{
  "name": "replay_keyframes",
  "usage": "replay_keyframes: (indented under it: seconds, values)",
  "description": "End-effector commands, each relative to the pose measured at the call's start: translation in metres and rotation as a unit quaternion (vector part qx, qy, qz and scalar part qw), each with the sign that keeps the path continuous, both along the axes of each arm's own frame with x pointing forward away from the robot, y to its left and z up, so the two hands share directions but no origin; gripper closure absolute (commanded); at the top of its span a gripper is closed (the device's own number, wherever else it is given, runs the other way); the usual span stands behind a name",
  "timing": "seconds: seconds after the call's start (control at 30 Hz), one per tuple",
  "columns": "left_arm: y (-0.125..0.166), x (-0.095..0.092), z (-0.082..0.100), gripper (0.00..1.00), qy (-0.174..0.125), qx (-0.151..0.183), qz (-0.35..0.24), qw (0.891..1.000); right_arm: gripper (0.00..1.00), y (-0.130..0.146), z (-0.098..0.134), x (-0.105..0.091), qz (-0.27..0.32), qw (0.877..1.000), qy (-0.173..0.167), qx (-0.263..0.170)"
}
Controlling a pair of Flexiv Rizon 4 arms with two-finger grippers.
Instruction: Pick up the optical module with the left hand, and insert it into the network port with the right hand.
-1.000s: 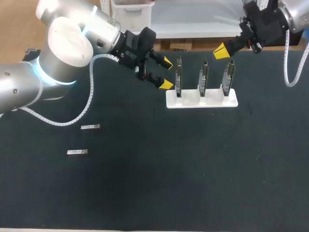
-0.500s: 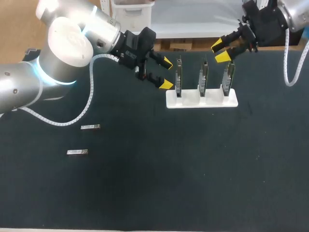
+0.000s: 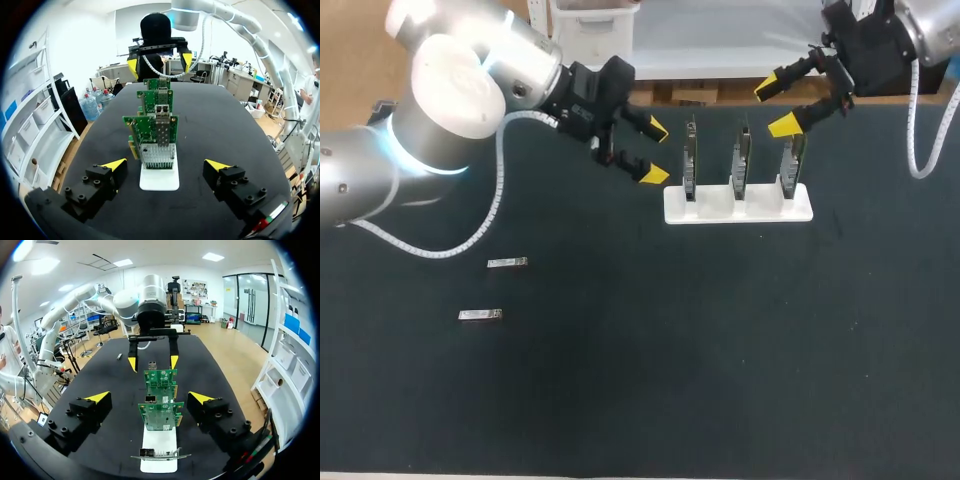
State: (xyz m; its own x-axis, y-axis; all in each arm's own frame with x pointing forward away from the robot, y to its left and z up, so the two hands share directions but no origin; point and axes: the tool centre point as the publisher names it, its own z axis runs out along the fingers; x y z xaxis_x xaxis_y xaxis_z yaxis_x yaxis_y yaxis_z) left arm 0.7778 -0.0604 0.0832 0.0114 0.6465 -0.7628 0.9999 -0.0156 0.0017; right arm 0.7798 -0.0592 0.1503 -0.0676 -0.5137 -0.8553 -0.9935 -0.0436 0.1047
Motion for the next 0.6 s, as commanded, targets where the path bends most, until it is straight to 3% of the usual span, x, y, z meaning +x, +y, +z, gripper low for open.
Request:
replay_keyframes:
  seconds: [0.03, 0.17, 0.6]
  values:
    - [0.021, -0.013, 0.005, 0.00, -0.009, 0.010, 0.016, 1.000, 0.00, 0.000, 0.000, 0.000, 0.000, 1.000, 0.000, 0.000]
    - [0.045, -0.019, 0.006, 0.00, -0.027, 0.042, 0.023, 0.999, 0.00, 0.000, 0.000, 0.000, 0.000, 1.000, 0.000, 0.000]
    - [0.141, -0.041, 0.004, 0.00, -0.036, 0.140, 0.060, 0.988, 0.00, 0.000, 0.000, 0.000, 0.000, 1.000, 0.000, 0.000]
